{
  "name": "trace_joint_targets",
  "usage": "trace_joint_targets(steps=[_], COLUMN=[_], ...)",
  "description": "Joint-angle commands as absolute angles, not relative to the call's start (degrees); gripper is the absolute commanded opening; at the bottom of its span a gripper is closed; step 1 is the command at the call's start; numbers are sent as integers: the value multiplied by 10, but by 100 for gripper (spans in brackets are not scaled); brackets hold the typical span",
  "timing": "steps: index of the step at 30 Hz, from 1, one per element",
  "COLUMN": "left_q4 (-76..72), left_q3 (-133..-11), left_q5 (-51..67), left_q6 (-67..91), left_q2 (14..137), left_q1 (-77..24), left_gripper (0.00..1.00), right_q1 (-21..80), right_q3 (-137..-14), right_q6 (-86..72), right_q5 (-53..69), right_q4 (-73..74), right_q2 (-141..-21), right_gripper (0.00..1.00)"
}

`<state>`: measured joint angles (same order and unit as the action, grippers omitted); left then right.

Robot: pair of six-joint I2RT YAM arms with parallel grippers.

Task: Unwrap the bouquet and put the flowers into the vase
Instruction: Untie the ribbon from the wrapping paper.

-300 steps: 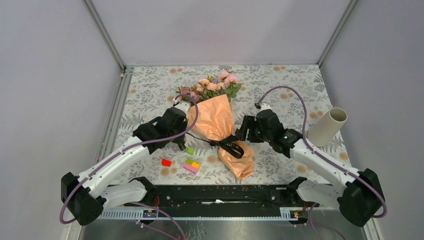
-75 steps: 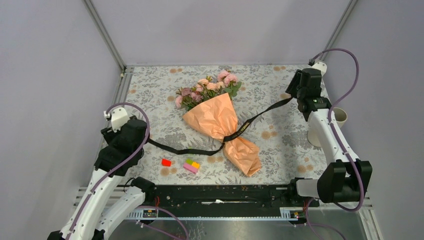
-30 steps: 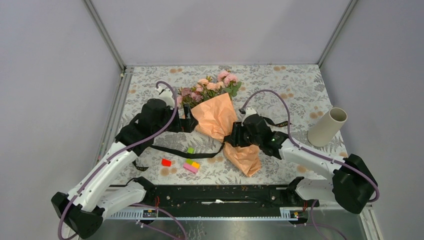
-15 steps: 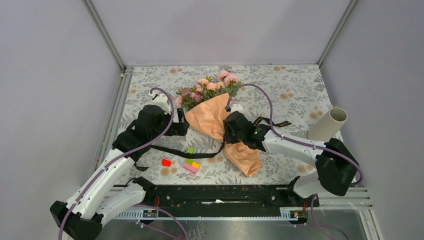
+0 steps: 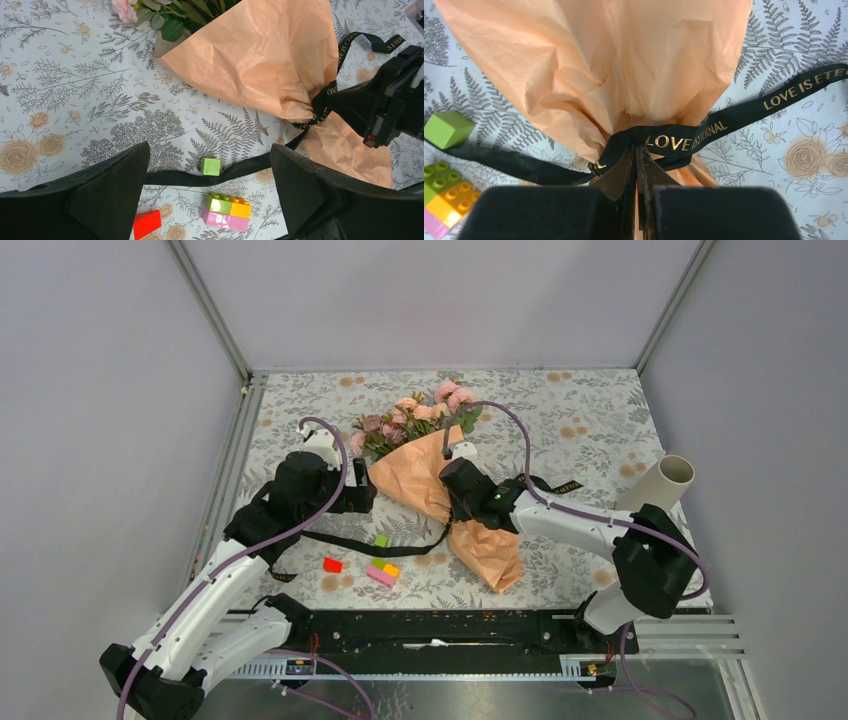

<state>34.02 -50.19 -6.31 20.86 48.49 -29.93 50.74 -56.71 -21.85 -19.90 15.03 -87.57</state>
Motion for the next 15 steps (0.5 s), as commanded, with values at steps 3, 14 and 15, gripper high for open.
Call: trace_joint_targets(steps=[3,14,15], left_q4=[320,320,320], left_q3=[-500,-498,-498], left_q5=[-51,-43,-42], left_q6=[206,206,206], left_q2=[487,484,483], left_q1=[-296,-296,-296], left_gripper=[99,99,99], right_q1=[512,512,512], right_q3=[-613,-577,-569], right_q6=[-218,-293,-309], right_q5=[-242,-224,-220], right_q4=[161,197,194], right_q2=[-913,-780,-761], right_gripper=[0,47,48])
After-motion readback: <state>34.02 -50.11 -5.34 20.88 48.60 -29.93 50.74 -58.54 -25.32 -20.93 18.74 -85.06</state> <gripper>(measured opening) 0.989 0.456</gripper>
